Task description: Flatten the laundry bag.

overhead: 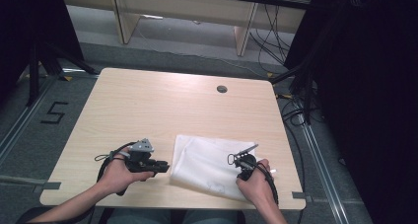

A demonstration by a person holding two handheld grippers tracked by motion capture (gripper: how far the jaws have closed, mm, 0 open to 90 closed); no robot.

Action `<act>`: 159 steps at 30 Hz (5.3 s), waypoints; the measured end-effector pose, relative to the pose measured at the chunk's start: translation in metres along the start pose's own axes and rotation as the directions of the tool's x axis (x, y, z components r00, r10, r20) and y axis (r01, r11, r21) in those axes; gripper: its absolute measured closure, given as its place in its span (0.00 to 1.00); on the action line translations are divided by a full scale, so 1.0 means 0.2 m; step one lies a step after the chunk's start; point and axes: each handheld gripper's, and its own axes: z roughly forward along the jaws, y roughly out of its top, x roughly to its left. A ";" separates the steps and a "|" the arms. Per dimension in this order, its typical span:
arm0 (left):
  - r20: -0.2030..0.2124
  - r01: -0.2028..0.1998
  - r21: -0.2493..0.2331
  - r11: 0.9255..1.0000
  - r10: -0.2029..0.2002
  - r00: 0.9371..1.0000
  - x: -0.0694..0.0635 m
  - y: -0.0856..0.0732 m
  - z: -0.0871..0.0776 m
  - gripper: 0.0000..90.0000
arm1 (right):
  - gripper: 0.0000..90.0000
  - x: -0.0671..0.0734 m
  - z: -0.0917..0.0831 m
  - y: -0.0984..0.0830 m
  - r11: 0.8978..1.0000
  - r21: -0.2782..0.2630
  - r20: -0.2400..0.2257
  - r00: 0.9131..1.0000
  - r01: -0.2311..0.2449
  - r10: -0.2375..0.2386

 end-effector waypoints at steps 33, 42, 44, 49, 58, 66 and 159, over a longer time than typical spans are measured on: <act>-0.197 -0.104 -0.007 0.995 0.101 0.975 0.10 0.02 -0.04 0.82 | 1.00 0.28 0.15 0.53 0.979 -0.139 -0.054 0.985 0.152 -0.161; -0.202 -0.099 0.038 0.994 0.104 0.974 0.15 0.05 0.03 0.80 | 0.99 0.33 0.17 0.61 0.952 -0.169 -0.034 0.964 0.254 -0.263; -0.200 -0.102 0.050 0.994 0.110 0.974 0.15 0.05 0.05 0.80 | 0.98 0.33 0.18 0.62 0.950 -0.170 -0.048 0.960 0.263 -0.275; -0.186 -0.085 0.066 0.994 0.096 0.978 0.15 0.04 0.07 0.80 | 0.90 0.33 0.18 0.67 0.939 -0.189 -0.064 0.950 0.288 -0.305; -0.165 -0.099 0.080 0.992 0.111 0.980 0.15 0.02 0.10 0.77 | 0.70 0.19 0.08 0.77 0.931 -0.291 -0.041 0.969 0.222 -0.244; -0.160 -0.154 0.084 0.984 0.166 0.973 0.14 0.02 0.15 0.75 | 0.45 0.10 0.16 0.85 0.922 -0.308 -0.032 0.966 0.235 -0.257; -0.314 0.048 -0.050 0.998 -0.061 0.947 0.29 -0.15 -0.43 0.71 | 0.99 0.54 -0.22 0.21 0.660 -0.510 -0.176 0.683 0.552 -0.708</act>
